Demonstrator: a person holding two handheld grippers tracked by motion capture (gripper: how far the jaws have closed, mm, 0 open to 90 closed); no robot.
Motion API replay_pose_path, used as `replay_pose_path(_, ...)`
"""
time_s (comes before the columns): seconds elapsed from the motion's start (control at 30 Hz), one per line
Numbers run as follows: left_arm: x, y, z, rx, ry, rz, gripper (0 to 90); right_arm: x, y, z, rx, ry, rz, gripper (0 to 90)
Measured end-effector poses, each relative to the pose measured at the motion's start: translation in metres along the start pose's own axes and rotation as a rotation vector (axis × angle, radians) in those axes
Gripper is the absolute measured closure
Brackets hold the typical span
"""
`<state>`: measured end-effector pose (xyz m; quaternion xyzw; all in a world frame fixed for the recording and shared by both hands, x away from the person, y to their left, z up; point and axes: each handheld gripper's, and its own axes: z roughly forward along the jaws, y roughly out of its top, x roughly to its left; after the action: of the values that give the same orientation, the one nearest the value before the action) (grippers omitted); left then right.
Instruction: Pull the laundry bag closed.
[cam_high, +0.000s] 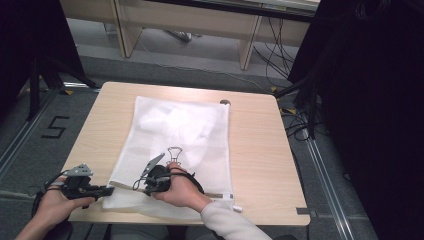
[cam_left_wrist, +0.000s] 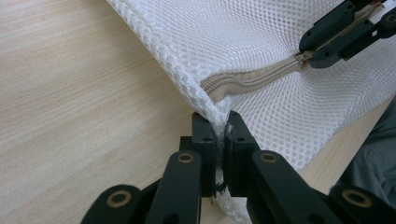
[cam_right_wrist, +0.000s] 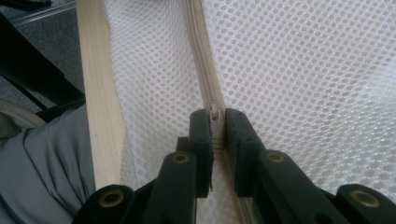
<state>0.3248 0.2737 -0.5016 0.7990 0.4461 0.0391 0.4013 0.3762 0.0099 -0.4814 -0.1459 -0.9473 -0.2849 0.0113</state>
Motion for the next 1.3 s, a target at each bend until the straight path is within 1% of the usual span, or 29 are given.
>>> replay_pose_path(0.03,0.0,0.0,0.0,0.001,0.001,0.0,84.6,0.0,-0.001,0.0,-0.001,-0.001,0.007,82.4)
replay_pose_path(0.07,0.0,0.0,0.0,0.0,0.0,-0.002,84.6,0.0,-0.001,-0.001,0.001,0.0,0.001,82.4)
replay_pose_path(0.1,0.0,0.0,0.0,0.0,0.002,-0.001,84.6,0.0,-0.001,-0.001,0.004,-0.003,0.005,82.4)
replay_pose_path(0.17,0.0,0.0,0.0,0.0,0.0,-0.001,84.6,-0.001,-0.002,-0.001,-0.002,0.0,-0.007,82.4)
replay_pose_path(0.2,0.0,0.0,0.0,0.001,0.001,0.002,84.6,0.0,-0.002,-0.002,0.003,-0.001,0.014,82.5)
replay_pose_path(0.27,0.0,0.0,0.0,-0.001,0.002,0.001,84.6,0.0,-0.002,-0.003,0.001,0.0,0.006,82.4)
replay_pose_path(0.37,0.0,0.0,0.0,-0.001,0.002,0.0,84.6,0.0,-0.002,-0.003,-0.001,0.003,0.008,82.5)
replay_pose_path(0.5,0.0,0.0,0.0,0.001,0.0,0.002,84.6,0.0,-0.003,-0.004,0.001,-0.005,0.012,82.5)
replay_pose_path(0.63,0.0,0.0,0.0,0.001,0.001,0.002,84.6,-0.001,-0.004,-0.005,0.008,-0.001,0.005,82.5)
replay_pose_path(0.67,0.0,0.0,0.0,-0.001,-0.001,-0.001,84.6,-0.001,-0.005,-0.005,0.007,-0.007,0.009,82.5)
replay_pose_path(0.7,0.0,0.0,0.0,0.0,0.001,-0.004,84.6,-0.001,-0.005,-0.005,0.0,-0.002,0.0,82.5)
replay_pose_path(0.77,-0.001,0.0,0.0,0.0,0.001,-0.005,84.6,-0.001,-0.006,-0.006,0.011,-0.006,0.019,82.5)
replay_pose_path(0.8,0.0,0.0,0.0,-0.001,-0.002,-0.004,84.6,-0.001,-0.006,-0.006,0.013,-0.003,0.02,82.5)
replay_pose_path(0.87,0.0,0.0,0.0,-0.002,-0.002,-0.004,84.6,-0.002,-0.007,-0.007,0.005,-0.005,0.008,82.5)
replay_pose_path(1.03,0.0,0.0,0.0,-0.001,0.0,0.001,84.6,-0.002,-0.007,-0.007,0.01,-0.009,0.012,82.5)
replay_pose_path(1.07,0.0,0.0,0.0,-0.001,0.001,0.002,84.6,-0.002,-0.008,-0.007,0.01,-0.008,0.021,82.5)
replay_pose_path(1.1,0.0,0.0,0.0,-0.001,0.0,0.001,84.7,-0.002,-0.008,-0.008,0.014,-0.011,0.016,82.5)
replay_pose_path(1.13,0.0,0.0,0.0,-0.002,0.0,-0.001,84.6,-0.002,-0.009,-0.008,0.019,-0.005,0.029,82.5)
replay_pose_path(1.17,0.0,0.0,0.0,-0.001,0.0,0.001,84.6,-0.002,-0.009,-0.008,0.018,-0.011,0.031,82.5)
replay_pose_path(1.3,0.0,0.0,0.0,0.0,0.001,-0.001,84.6,-0.003,-0.011,-0.009,0.019,-0.005,0.025,82.5)
